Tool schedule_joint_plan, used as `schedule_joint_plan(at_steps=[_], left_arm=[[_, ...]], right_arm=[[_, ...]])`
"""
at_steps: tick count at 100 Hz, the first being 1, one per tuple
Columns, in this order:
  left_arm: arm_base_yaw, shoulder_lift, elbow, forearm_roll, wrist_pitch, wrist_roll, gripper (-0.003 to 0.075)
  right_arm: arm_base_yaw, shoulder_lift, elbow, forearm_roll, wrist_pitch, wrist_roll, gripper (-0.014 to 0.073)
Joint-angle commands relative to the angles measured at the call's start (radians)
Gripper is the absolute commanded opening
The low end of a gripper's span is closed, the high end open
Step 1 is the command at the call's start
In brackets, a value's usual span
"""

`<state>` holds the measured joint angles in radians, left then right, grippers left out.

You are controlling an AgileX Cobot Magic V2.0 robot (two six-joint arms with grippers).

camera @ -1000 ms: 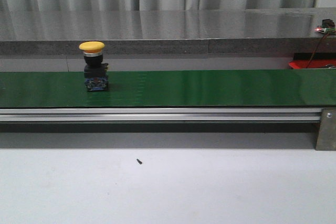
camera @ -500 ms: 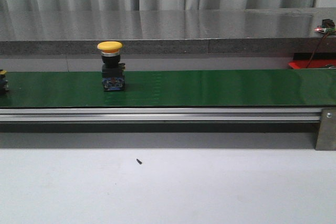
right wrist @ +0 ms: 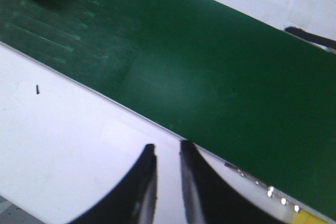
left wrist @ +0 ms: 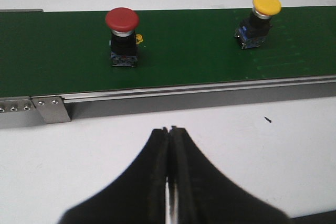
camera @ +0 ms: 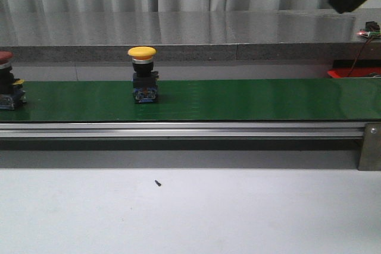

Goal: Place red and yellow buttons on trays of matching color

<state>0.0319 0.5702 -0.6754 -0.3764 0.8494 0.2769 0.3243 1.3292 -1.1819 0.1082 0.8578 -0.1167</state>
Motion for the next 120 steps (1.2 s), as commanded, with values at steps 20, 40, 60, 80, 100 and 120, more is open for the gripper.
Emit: schedule_joint_plan(at_steps=[20,40,60,80,100,120], left_arm=[[-0.008,0.003,-0.025,-0.022,-0.053,-0.007,-0.0020],[-0.008,0.003,-0.025,-0.022,-0.053,-0.007,-0.0020],[-0.008,0.003,-0.025,-0.022,-0.053,-0.007,-0.0020],[-0.008,0.003,-0.025,-0.022,-0.053,-0.007,-0.0020],[-0.008,0.003,-0.025,-0.022,-0.053,-0.007,-0.0020],[-0.008,0.003,-0.025,-0.022,-0.053,-0.007,-0.0020]], right_arm=[[0.050,0.156,-0.206,0.061,-0.015,-0.090,0.0664],[0.058,0.269,-0.294,0.207,-0.018,-0.360,0.0627],[0.067,0.334,-0.306,0.222,-0.063,-0.475,0.0622],[0.071,0.375,-0.306,0.287,-0.113,-0.577,0.0622],[0.070,0.415,-0.318,0.292,-0.141,-0.591,0.0622],[0.070,0.457,-0.357,0.311,-0.138,-0.591,0.0622]])
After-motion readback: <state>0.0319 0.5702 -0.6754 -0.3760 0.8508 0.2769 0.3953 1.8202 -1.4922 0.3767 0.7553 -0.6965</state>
